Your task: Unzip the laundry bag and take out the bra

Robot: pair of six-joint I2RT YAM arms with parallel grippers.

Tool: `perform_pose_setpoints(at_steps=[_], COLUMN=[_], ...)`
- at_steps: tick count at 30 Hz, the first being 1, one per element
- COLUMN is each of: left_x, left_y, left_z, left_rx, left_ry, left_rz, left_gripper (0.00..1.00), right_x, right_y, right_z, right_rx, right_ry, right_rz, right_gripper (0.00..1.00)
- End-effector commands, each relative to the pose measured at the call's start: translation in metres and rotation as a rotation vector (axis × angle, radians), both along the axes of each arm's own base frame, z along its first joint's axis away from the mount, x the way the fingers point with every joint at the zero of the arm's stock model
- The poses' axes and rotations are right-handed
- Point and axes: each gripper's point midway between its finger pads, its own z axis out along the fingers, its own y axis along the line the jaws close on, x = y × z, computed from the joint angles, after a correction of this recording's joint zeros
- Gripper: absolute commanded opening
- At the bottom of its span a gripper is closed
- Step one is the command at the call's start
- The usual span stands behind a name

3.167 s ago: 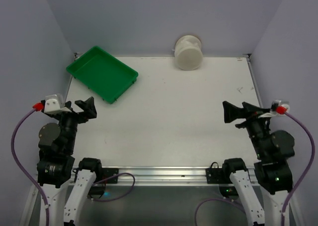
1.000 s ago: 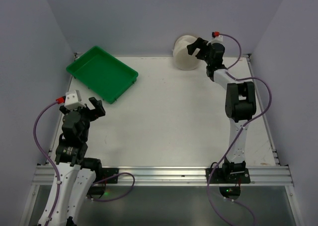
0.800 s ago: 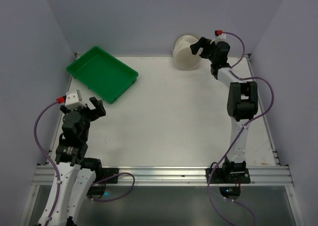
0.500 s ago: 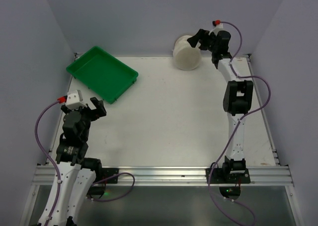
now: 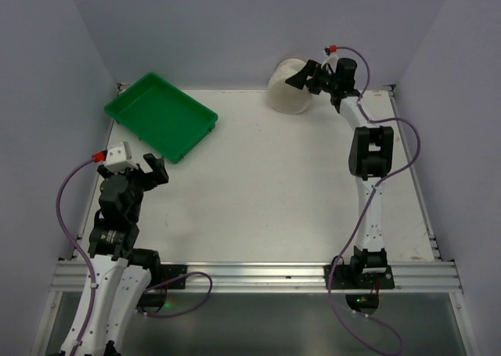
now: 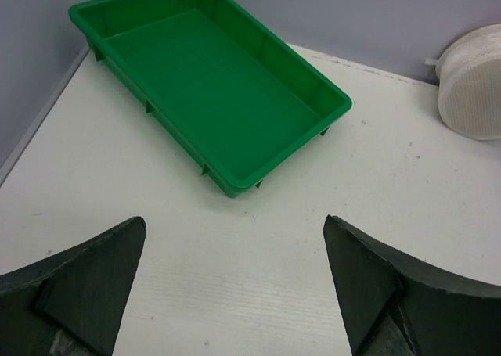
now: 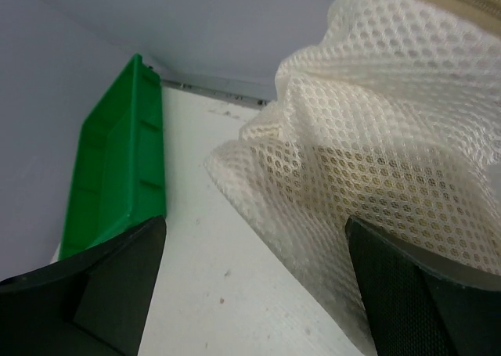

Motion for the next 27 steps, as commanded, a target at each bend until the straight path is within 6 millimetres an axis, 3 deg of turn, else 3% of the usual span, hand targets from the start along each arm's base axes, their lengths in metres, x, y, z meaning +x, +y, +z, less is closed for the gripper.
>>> perform_pose_setpoints(at_steps=[1,6,10,11,13,14,16,17,20,21,22,23,24,26,27], left_x=[0.003,0.003,0.002,0.002,0.002,0.002,0.002,0.002,0.002,0.001,0.001,0.001,0.001,0.001,0.000], left_y=[-0.002,-0.002,-0.003,-0.002,-0.002,-0.002,-0.002,-0.002,-0.003,-0.003,-0.003,-0.004,-0.005,-0.006,-0.007], left_z=[0.008,0.009,0.009,0.009,0.010,0.010,0.011,0.011,0.011,0.012,0.011,0.011,0.012,0.011,0.012], left_rx=[0.013,0.011,0.010,0.010,0.012,0.012,0.011,0.011,0.011,0.010,0.010,0.008,0.007,0.003,0.000], left_ry=[-0.039,-0.042,-0.044,-0.045,-0.047,-0.047,-0.050,-0.051,-0.051,-0.054,-0.054,-0.054,-0.056,-0.054,-0.057], left_rz=[-0.016,-0.019,-0.020,-0.019,-0.018,-0.019,-0.019,-0.019,-0.022,-0.024,-0.025,-0.031,-0.034,-0.041,-0.045], left_gripper=[1.00,1.00,1.00,1.00,1.00,1.00,1.00,1.00,1.00,1.00,1.00,1.00,1.00,1.00,1.00], right_x=[-0.036,-0.039,-0.032,-0.033,-0.029,-0.029,-0.029,-0.033,-0.045,-0.053,-0.060,-0.069,-0.083,-0.101,-0.123], right_y=[0.025,0.025,0.021,0.021,0.019,0.018,0.016,0.016,0.020,0.019,0.020,0.023,0.020,0.020,0.016], right_z=[0.004,0.017,0.017,0.014,0.016,0.017,0.013,0.014,0.030,0.020,0.022,0.048,0.035,0.042,0.045], right_rx=[0.051,-0.073,-0.145,-0.158,-0.175,-0.180,-0.207,-0.237,-0.304,-0.350,-0.379,-0.414,-0.486,-0.598,-0.634], right_ry=[0.056,-0.014,-0.021,-0.010,-0.021,-0.022,-0.027,-0.042,-0.094,-0.092,-0.104,-0.157,-0.157,-0.201,-0.207], right_rz=[0.107,-0.030,-0.092,-0.097,-0.118,-0.124,-0.144,-0.147,-0.170,-0.164,-0.170,-0.203,-0.197,-0.242,-0.253], right_gripper=[0.99,0.94,0.76,0.63,0.51,0.35,0.17,0.01,0.00,0.00,0.00,0.00,0.00,0.00,0.00])
